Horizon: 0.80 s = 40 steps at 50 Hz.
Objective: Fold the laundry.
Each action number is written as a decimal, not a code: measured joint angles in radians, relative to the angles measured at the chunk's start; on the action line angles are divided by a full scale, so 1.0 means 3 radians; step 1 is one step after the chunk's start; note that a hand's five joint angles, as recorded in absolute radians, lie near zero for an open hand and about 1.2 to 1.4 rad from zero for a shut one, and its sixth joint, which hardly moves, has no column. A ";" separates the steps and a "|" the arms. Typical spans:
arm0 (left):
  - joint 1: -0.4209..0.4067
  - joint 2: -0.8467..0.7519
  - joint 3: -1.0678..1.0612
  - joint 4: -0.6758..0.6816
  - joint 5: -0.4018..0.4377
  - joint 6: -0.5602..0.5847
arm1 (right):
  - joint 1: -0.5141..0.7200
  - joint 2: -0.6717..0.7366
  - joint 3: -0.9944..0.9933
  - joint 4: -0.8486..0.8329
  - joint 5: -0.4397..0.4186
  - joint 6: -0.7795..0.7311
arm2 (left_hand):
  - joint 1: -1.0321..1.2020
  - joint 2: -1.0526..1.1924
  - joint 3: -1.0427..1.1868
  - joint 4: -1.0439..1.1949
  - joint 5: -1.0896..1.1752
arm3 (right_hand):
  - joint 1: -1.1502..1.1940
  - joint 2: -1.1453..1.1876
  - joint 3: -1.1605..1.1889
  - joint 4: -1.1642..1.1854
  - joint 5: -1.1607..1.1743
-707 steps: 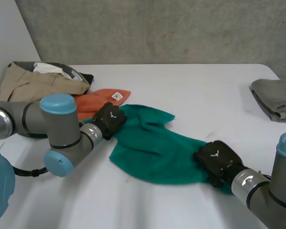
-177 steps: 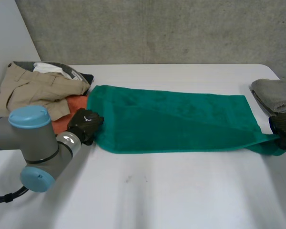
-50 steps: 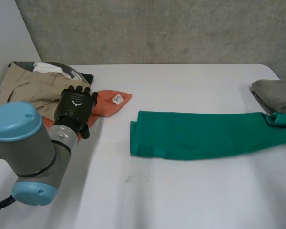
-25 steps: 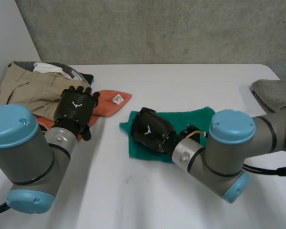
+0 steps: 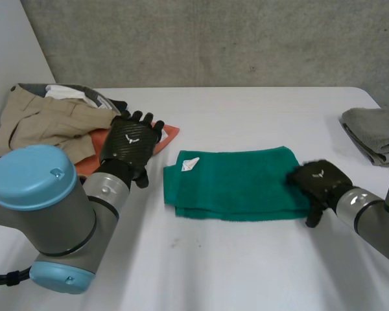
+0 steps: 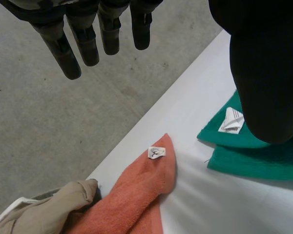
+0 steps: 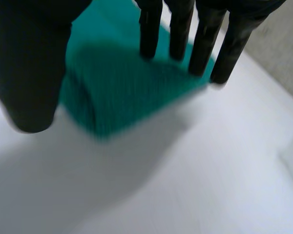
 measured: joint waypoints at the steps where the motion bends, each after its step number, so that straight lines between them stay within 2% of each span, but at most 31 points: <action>1: -0.0007 -0.0006 -0.0001 0.0000 -0.0002 0.0000 | -0.0029 0.0046 -0.0007 0.0003 0.0014 -0.0091 | 0.0000 0.0000 0.0000 0.0000 0.0000 | 0.0405 0.0540 0.0459 0.0513 0.0490; 2: -0.0011 -0.0009 -0.0002 -0.0001 -0.0003 0.0000 | -0.0037 0.0060 -0.0012 0.0002 0.0019 -0.0116 | 0.0000 0.0000 0.0000 0.0000 0.0000 | 0.0405 0.0540 0.0459 0.0513 0.0490; 4: -0.0028 -0.0015 -0.0010 -0.0003 -0.0009 0.0000 | -0.0076 0.0154 -0.0089 -0.0007 0.0079 -0.0272 | 0.0000 0.0000 0.0000 0.0000 0.0000 | 0.0941 0.1805 0.1768 0.1827 0.1746; 6: -0.0043 -0.0011 -0.0023 -0.0006 -0.0014 0.0000 | -0.0086 0.0204 -0.0169 -0.0018 0.0156 -0.0334 | 0.0000 0.0000 0.0000 0.0000 0.0000 | 0.0937 0.2164 0.2122 0.2190 0.2092; 14: -0.0058 0.0041 -0.0068 -0.0022 -0.0032 0.0000 | 0.0080 0.0180 -0.0451 -0.0156 0.0478 -0.0370 | 0.0000 0.0000 0.0000 0.0000 0.0000 | 0.0940 0.2250 0.2291 0.2360 0.2291; 16: -0.0053 0.0057 -0.0071 -0.0024 -0.0034 -0.0001 | 0.0227 0.0138 -0.0482 -0.0219 0.0495 -0.0377 | 0.0000 0.0000 0.0000 0.0000 0.0000 | 0.0940 0.2252 0.2292 0.2361 0.2291; 20: -0.0025 0.0122 -0.0088 -0.0031 -0.0042 -0.0003 | 0.0802 0.0037 -0.0533 -0.0499 0.0474 -0.0417 | 0.0000 0.0000 0.0000 0.0000 0.0000 | 0.0940 0.2252 0.2294 0.2362 0.2306; 24: 0.0002 0.0165 -0.0104 -0.0031 -0.0063 -0.0012 | 0.1438 0.0108 -0.0565 -0.0811 0.0304 -0.0476 | 0.0000 0.0000 0.0000 0.0000 0.0000 | 0.0940 0.2252 0.2294 0.2362 0.2312; 27: 0.0012 0.0173 -0.0105 -0.0029 -0.0076 -0.0036 | 0.1719 0.0255 -0.0612 -0.0900 0.0171 -0.0503 | 0.0000 0.0000 0.0000 0.0000 0.0000 | 0.0940 0.2252 0.2294 0.2362 0.2312; 28: 0.0014 0.0172 -0.0101 -0.0027 -0.0080 -0.0050 | 0.1793 0.0311 -0.0640 -0.0915 0.0134 -0.0507 | 0.0000 0.0000 0.0000 0.0000 0.0000 | 0.1123 0.1905 0.1983 0.2043 0.2037; 29: 0.0016 0.0169 -0.0095 -0.0027 -0.0083 -0.0068 | 0.1862 0.0379 -0.0675 -0.0921 0.0099 -0.0503 | 0.0000 0.0000 0.0000 0.0000 0.0000 | 0.0978 0.1411 0.1436 0.1539 0.1572; 30: 0.0017 0.0166 -0.0088 -0.0026 -0.0085 -0.0087 | 0.1900 0.0421 -0.0702 -0.0917 0.0097 -0.0487 | 0.0000 0.0000 0.0000 0.0000 0.0000 | 0.0858 0.1251 0.1277 0.1395 0.1435; 31: 0.0018 0.0163 -0.0079 -0.0026 -0.0086 -0.0107 | 0.1927 0.0455 -0.0732 -0.0910 0.0119 -0.0450 | 0.0000 0.0000 0.0000 0.0000 0.0000 | 0.0051 0.0468 0.0508 0.0570 0.0617; 32: 0.0018 0.0161 -0.0072 -0.0025 -0.0086 -0.0119 | 0.1937 0.0468 -0.0750 -0.0903 0.0148 -0.0411 | 0.0000 0.0000 0.0000 0.0000 0.0000 | -0.0226 0.0069 0.0182 0.0246 0.0289; 33: 0.0015 0.0156 -0.0054 -0.0025 -0.0085 -0.0149 | 0.1942 0.0479 -0.0779 -0.0887 0.0222 -0.0312 | 0.0000 0.0000 0.0000 0.0000 0.0000 | -0.0609 -0.0508 -0.0467 -0.0401 -0.0360; 35: 0.0011 0.0149 -0.0028 -0.0025 -0.0084 -0.0182 | 0.1921 0.0467 -0.0801 -0.0869 0.0325 -0.0163 | 0.0000 0.0000 0.0000 0.0000 0.0000 | -0.0754 -0.0824 -0.0819 -0.0743 -0.0691; 40: -0.0046 0.0069 0.0148 -0.0028 -0.0078 -0.0288 | 0.1607 0.0184 -0.0778 -0.0806 0.0609 0.0594 | 0.0000 0.0000 0.0000 0.0000 0.0000 | -0.0772 -0.0930 -0.0962 -0.0822 -0.0788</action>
